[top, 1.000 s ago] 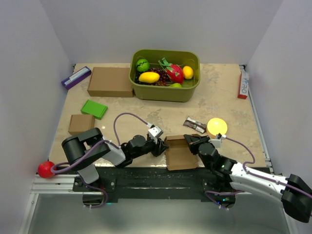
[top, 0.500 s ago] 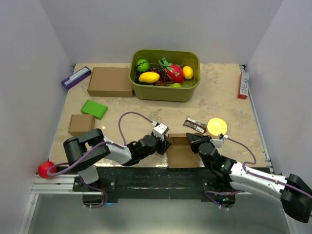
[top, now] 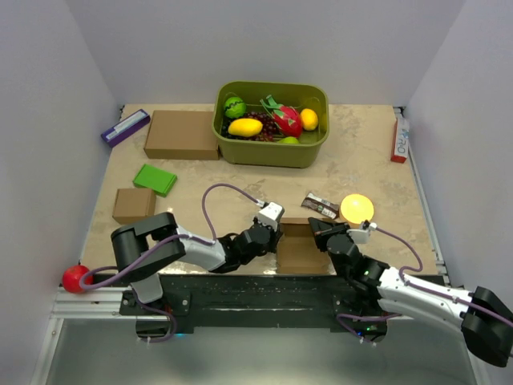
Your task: Fold the paper box
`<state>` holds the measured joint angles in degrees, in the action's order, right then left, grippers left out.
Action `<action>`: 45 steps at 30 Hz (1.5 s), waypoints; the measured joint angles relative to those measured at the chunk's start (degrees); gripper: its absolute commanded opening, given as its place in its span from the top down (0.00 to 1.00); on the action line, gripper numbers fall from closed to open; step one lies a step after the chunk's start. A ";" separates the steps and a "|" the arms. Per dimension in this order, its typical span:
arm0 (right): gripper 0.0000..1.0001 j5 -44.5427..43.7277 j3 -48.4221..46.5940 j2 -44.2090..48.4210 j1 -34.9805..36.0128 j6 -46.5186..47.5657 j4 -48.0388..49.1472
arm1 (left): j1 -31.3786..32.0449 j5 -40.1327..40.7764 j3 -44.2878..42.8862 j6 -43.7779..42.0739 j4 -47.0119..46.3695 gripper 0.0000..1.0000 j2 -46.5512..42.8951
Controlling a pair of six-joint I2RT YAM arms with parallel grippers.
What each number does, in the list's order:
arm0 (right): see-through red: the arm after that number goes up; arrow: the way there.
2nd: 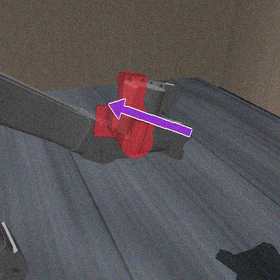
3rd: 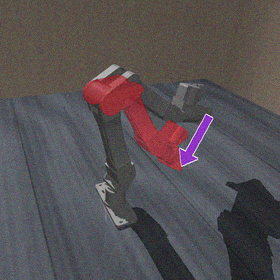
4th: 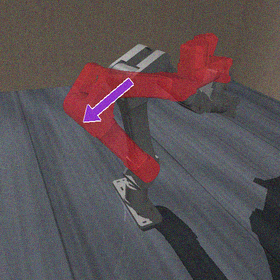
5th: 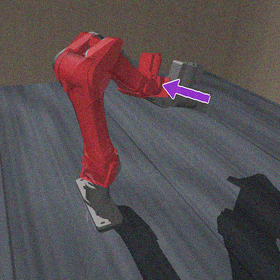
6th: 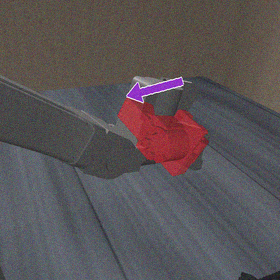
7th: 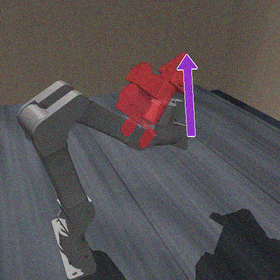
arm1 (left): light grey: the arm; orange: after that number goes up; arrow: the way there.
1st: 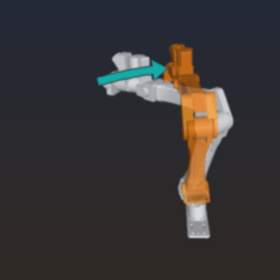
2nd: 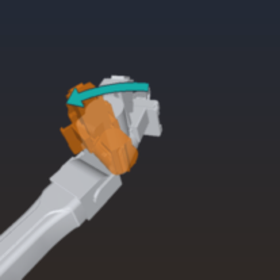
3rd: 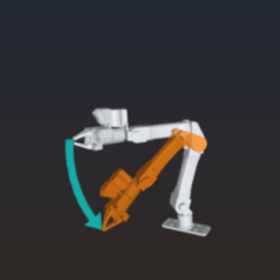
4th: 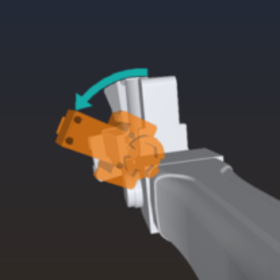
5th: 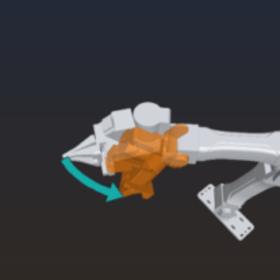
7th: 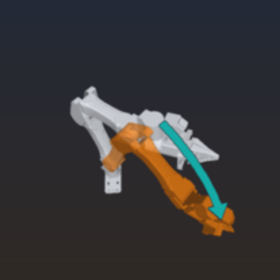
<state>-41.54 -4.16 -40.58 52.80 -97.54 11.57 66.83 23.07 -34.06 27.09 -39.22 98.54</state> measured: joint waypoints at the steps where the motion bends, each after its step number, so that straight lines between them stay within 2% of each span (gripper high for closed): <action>1: 1.00 0.02 0.00 0.17 0.00 -0.02 -0.15 | 0.09 1.09 -0.39 0.42 0.76 0.91 0.04; 14: 1.00 -0.79 0.00 1.75 -0.04 -0.57 -2.23 | 2.80 13.77 -8.79 0.83 11.63 1.00 3.61; 27: 1.00 -0.50 -0.13 2.10 -0.04 -1.90 -4.11 | 4.20 20.59 -12.28 0.79 15.69 1.00 6.01; 29: 0.93 -0.35 -0.48 2.45 -0.02 -1.60 -4.70 | 4.17 20.46 -12.28 0.74 15.63 1.00 6.01; 32: 0.71 0.11 -2.05 3.56 -0.02 1.27 -7.54 | 3.56 18.38 -11.91 0.22 15.85 1.00 5.27; 33: 0.57 0.61 -3.15 4.09 0.04 3.28 -9.46 | 2.97 16.96 -11.72 0.20 15.93 1.00 4.90; 34: 0.48 1.14 -4.72 4.68 0.22 5.75 -11.80 | 1.88 14.60 -11.28 0.09 16.02 1.00 4.15; 36: 0.36 2.10 -7.67 6.08 0.48 9.84 -14.95 | -0.02 11.41 -10.21 -0.17 16.52 1.00 2.56; 37: 0.26 2.40 -9.55 7.04 0.50 12.33 -16.81 | -1.09 9.60 -9.51 -0.31 16.90 1.00 1.57; 40: 0.14 3.23 -14.99 10.49 0.57 19.37 -22.34 | -4.63 3.45 -8.28 -0.85 19.02 1.00 -1.14; 45: 0.11 3.80 -22.29 14.32 0.57 30.29 -31.95 | -10.84 -6.71 -6.60 -2.36 23.23 1.00 -5.38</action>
<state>-37.74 -26.46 -26.26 53.36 -67.24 -20.38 55.99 16.36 -40.66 24.73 -15.99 93.17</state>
